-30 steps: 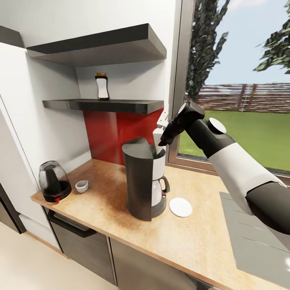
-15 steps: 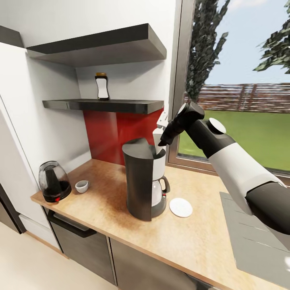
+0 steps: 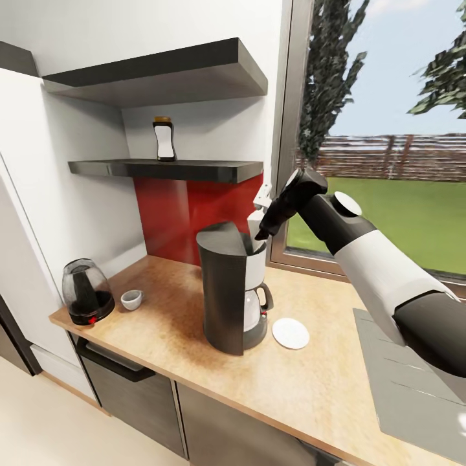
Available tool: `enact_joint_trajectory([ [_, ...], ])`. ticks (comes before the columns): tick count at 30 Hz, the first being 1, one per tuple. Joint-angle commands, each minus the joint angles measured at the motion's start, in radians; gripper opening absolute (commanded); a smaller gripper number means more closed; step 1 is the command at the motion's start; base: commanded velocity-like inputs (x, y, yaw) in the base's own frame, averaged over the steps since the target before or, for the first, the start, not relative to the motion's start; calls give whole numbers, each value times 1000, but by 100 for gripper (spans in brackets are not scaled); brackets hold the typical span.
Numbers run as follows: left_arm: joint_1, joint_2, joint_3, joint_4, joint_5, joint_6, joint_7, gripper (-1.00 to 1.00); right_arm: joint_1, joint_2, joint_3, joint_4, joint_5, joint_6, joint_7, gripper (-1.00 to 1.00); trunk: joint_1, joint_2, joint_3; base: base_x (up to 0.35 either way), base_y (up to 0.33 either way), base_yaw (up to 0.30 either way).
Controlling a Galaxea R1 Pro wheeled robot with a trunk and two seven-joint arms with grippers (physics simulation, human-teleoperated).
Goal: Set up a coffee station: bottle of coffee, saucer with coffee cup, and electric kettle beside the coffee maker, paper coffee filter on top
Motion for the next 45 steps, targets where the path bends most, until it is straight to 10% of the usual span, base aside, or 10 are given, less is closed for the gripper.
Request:
enact_joint_trajectory([
  [1, -1, 0, 3, 2, 3, 1, 2, 100, 0, -1, 2, -2, 7, 5, 7, 100, 0, -1, 0, 0, 0, 0],
  [37, -1, 1, 3, -1, 3, 1, 1, 100, 0, -3, -9, -48, 8, 6, 8, 100, 0, -1, 0, 0, 0, 0],
  [45, -1, 0, 4, -1, 3, 1, 0, 100, 0, -8, -106, -142, 9, 6, 13, 100, 0, -1, 0, 0, 0, 0],
])
